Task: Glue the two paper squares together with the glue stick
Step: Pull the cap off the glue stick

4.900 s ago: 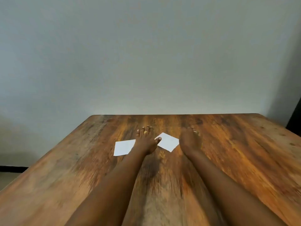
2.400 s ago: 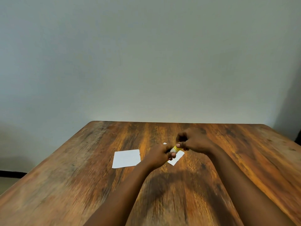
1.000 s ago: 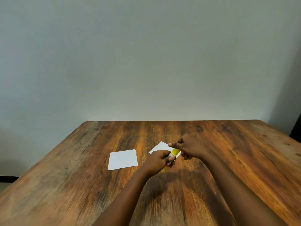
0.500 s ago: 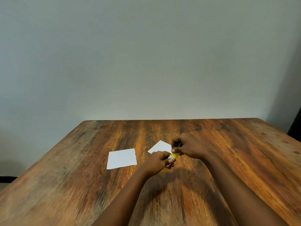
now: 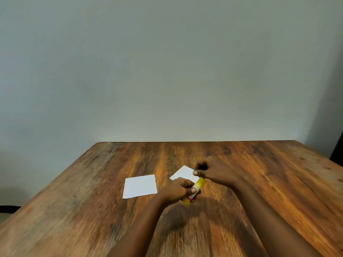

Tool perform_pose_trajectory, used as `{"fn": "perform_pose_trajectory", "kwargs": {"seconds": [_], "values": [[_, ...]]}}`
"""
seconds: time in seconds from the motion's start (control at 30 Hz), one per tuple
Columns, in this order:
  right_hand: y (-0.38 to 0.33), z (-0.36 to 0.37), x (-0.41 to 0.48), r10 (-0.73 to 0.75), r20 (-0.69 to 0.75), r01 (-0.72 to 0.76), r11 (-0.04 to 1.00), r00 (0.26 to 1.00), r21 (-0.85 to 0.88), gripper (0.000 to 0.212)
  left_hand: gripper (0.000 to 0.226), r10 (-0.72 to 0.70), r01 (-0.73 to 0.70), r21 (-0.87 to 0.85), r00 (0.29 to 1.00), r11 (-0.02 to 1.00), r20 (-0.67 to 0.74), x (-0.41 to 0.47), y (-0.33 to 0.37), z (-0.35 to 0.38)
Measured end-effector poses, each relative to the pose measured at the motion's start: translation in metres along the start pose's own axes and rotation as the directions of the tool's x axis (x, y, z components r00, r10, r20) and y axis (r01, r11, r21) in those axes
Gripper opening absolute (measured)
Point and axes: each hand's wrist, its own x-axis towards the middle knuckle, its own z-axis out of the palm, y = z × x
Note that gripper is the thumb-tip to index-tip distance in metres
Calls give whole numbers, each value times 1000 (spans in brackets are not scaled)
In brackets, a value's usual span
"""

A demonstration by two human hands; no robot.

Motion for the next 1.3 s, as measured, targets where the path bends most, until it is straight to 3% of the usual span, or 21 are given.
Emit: {"fn": "perform_pose_trajectory", "kwargs": {"seconds": [0.1, 0.17, 0.4, 0.5, 0.63, 0.77, 0.93, 1.07, 1.17, 1.3], "values": [[-1, 1, 0, 251, 104, -248, 968, 962, -42, 36, 23, 48, -40, 107, 996, 993, -77, 2, -6, 1], [0, 1, -2, 300, 149, -298, 954, 942, -36, 39, 23, 59, -46, 137, 994, 989, -91, 2, -7, 1], [3, -5, -6, 206, 220, -260, 933, 953, 249, 20, 23, 56, -48, 100, 995, 994, -79, 0, -11, 4], [5, -12, -8, 137, 210, -197, 934, 968, 299, 23, 23, 48, -49, -22, 998, 999, -43, -3, -8, 4], [10, -17, -15, 81, 187, -130, 954, 979, 269, 20, 24, 51, -50, -44, 999, 998, 8, -3, -3, 4], [25, -24, -22, 101, 108, -132, 930, 989, 344, 23, 25, 6, 1, -73, 995, 997, 95, -5, -3, 5], [56, -10, -31, 210, 30, -189, 799, 977, 571, 37, 19, 51, -53, -198, 999, 979, -18, -8, -9, 16], [88, 16, -45, 351, -51, -285, 831, 935, 478, 27, 16, 103, -141, -237, 981, 961, -164, -5, -9, 26], [105, 36, -57, 526, -111, -388, 739, 843, 551, 19, 8, 109, -165, -245, 968, 955, -226, -4, -8, 28], [110, 46, -63, 525, -235, -394, 809, 818, 435, 15, 17, 81, -170, -328, 960, 929, -267, -5, -6, 30]]}}
